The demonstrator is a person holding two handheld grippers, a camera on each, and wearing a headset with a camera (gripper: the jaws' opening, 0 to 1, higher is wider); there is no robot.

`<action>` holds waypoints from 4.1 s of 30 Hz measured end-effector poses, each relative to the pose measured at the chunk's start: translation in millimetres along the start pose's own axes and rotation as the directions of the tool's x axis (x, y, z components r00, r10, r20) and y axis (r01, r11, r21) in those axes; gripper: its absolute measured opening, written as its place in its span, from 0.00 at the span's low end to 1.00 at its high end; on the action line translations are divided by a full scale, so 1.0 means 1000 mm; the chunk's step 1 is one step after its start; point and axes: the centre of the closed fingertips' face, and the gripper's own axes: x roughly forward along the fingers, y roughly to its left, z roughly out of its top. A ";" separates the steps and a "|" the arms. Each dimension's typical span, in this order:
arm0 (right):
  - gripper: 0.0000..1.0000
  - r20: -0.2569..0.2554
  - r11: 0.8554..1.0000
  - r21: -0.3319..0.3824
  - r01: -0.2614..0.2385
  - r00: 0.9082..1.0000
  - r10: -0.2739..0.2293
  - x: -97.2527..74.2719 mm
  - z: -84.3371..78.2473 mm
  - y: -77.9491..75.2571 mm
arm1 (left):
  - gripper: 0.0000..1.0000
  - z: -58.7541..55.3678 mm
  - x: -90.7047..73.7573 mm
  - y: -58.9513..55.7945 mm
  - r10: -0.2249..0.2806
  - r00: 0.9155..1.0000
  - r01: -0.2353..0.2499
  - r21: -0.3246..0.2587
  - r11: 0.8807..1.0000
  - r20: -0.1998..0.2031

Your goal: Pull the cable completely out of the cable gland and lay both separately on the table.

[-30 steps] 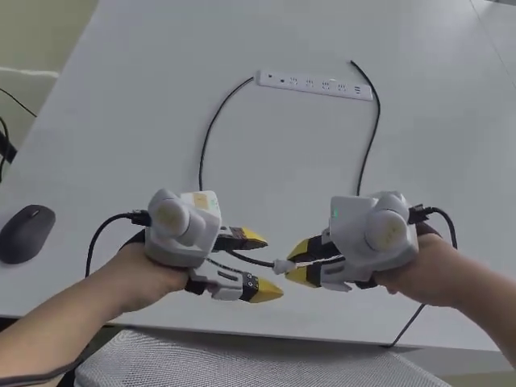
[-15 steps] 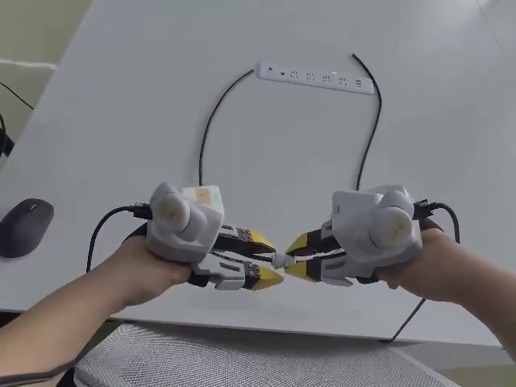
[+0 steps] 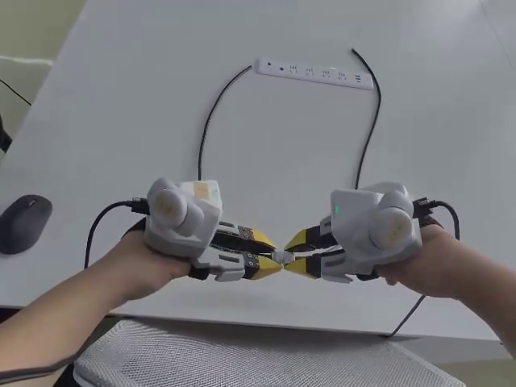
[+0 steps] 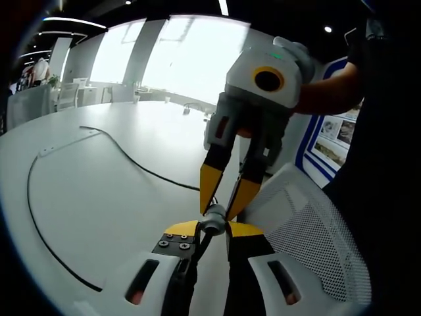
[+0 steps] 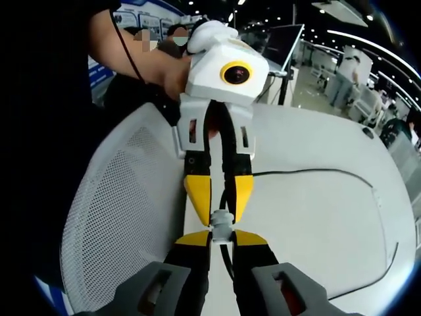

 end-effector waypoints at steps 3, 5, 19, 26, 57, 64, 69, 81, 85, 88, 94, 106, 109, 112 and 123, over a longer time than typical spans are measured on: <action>0.06 0.001 1.000 -0.016 0.003 1.000 -0.003 0.000 0.000 -0.001 | 0.16 0.000 0.000 0.000 0.004 1.000 -0.004 0.014 1.000 0.002; 0.07 0.003 1.000 -0.025 0.002 1.000 -0.002 0.000 0.000 0.000 | 0.16 0.000 0.000 -0.001 0.006 1.000 -0.006 0.018 1.000 0.000; 0.08 0.045 1.000 -0.010 0.006 0.999 -0.005 -0.003 0.003 -0.004 | 0.15 0.002 -0.003 0.001 0.027 1.000 -0.027 0.006 1.000 0.000; 0.11 0.172 0.981 0.180 -0.066 0.984 0.034 -0.017 0.010 -0.011 | 0.15 0.012 -0.007 0.002 0.034 0.999 -0.034 0.023 0.999 0.025; 0.08 0.469 0.741 0.444 -0.503 0.836 0.287 -0.037 0.025 -0.006 | 0.15 0.033 -0.010 -0.005 0.072 0.997 -0.073 0.144 0.987 0.014; 0.07 0.406 0.820 0.367 -0.439 0.869 0.284 -0.035 0.025 -0.002 | 0.14 0.031 -0.009 -0.006 0.063 0.998 -0.063 0.125 0.990 0.000; 0.07 0.359 0.879 0.296 -0.373 0.897 0.259 -0.034 0.024 -0.002 | 0.14 0.030 -0.009 -0.006 0.060 0.998 -0.060 0.101 0.993 -0.001; 0.07 0.257 0.994 0.070 -0.087 0.964 0.066 -0.031 0.024 -0.006 | 0.15 0.031 -0.011 -0.003 0.058 0.998 -0.059 0.018 0.998 0.020; 0.07 0.229 1.000 0.002 -0.014 0.973 0.014 -0.031 0.021 -0.007 | 0.15 0.030 -0.010 -0.005 0.052 0.998 -0.052 -0.004 0.999 0.022; 0.07 0.223 0.999 -0.030 0.031 0.974 -0.024 -0.031 0.021 -0.007 | 0.15 0.031 -0.010 -0.006 0.050 0.998 -0.049 -0.019 0.999 0.028; 0.07 0.220 0.995 -0.056 0.078 0.973 -0.064 -0.030 0.020 -0.008 | 0.15 0.031 -0.010 -0.006 0.044 0.999 -0.043 -0.038 0.998 0.026; 0.10 0.250 0.997 0.077 0.003 0.968 -0.022 -0.030 0.019 -0.011 | 0.15 0.030 -0.011 -0.006 0.034 0.999 -0.034 0.005 0.999 0.017; 0.14 0.295 0.978 0.193 -0.085 0.955 0.025 -0.036 0.020 -0.011 | 0.15 0.029 -0.012 -0.007 0.032 0.999 -0.032 0.031 0.999 0.010; 0.19 0.356 0.907 0.365 -0.208 0.932 0.070 -0.041 0.021 -0.015 | 0.15 0.029 -0.013 -0.009 0.028 1.000 -0.029 0.068 0.997 0.015; 0.20 0.487 0.701 0.513 -0.496 0.840 0.238 -0.038 0.019 -0.015 | 0.15 0.032 -0.012 -0.015 0.022 1.000 -0.023 0.131 0.991 0.008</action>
